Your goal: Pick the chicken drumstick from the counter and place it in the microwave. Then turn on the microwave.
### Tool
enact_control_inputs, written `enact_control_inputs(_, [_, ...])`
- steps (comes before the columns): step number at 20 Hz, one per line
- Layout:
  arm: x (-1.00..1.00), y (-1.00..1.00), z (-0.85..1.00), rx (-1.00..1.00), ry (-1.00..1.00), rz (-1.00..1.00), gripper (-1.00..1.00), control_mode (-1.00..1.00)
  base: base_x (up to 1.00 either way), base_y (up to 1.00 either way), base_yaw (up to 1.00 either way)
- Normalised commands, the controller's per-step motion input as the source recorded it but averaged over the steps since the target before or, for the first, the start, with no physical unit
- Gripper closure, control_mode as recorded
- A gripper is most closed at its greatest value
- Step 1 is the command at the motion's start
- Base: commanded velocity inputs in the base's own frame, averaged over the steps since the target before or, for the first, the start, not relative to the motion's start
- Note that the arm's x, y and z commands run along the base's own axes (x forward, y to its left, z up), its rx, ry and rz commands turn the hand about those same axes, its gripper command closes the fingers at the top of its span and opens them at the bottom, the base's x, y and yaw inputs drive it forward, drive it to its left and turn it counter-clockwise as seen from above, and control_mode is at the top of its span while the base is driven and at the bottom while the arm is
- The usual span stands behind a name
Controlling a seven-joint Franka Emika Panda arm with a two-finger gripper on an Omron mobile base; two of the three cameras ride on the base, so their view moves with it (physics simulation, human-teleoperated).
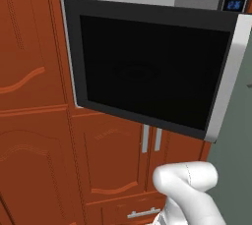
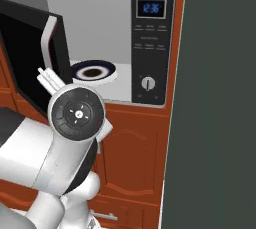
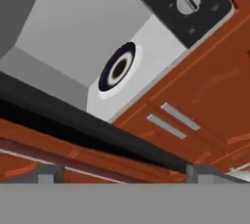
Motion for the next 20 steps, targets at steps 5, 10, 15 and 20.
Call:
enact_control_inputs(5, [0.3, 0.0, -0.28, 0.3, 0.01, -0.33, -1.0, -1.0, 0.0, 0.0, 0.0])
enact_control_inputs(10, [0.71, -0.02, -0.2, 0.27, 0.03, -0.34, -1.0, -1.0, 0.0, 0.0, 0.0])
enact_control_inputs(15, [0.2, -0.39, -0.01, 0.36, 0.01, -0.11, -1.0, -1.0, 0.0, 0.0, 0.0])
enact_control_inputs(20, [0.24, -0.18, -0.04, 0.27, 0.0, 0.03, -1.0, -1.0, 0.0, 0.0, 0.0])
